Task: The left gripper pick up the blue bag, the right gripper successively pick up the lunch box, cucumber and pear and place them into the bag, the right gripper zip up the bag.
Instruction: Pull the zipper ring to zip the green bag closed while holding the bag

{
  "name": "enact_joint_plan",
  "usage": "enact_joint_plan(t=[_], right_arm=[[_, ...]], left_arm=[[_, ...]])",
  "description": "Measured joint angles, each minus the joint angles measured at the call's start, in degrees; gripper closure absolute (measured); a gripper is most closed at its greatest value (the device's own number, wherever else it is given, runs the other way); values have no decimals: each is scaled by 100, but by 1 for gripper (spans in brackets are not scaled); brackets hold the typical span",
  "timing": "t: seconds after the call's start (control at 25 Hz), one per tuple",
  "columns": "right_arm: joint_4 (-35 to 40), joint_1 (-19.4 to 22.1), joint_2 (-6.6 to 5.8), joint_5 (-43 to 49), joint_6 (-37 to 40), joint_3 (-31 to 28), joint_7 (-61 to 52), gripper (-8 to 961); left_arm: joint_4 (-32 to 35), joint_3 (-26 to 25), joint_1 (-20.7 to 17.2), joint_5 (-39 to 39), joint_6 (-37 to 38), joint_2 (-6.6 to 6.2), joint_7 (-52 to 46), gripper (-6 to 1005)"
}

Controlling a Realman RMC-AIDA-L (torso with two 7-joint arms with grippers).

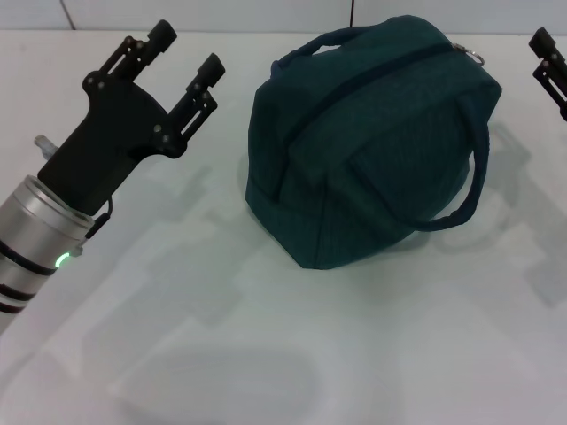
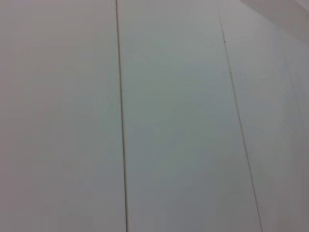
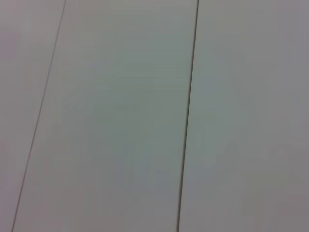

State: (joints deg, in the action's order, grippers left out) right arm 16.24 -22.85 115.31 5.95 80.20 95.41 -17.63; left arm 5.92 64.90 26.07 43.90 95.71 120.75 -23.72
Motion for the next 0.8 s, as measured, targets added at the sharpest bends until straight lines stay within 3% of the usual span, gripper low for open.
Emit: enact_joint_plan(t=[0.36,0.8], right_arm=[[-21,-30,0,4,-46,-5,48,309],[-32,-241,1,213,-1097,59,53,317]], left_arm=[[-211,-10,78,-256,22,1,28,374],[-257,5,176,-239,-16,1,34,378]])
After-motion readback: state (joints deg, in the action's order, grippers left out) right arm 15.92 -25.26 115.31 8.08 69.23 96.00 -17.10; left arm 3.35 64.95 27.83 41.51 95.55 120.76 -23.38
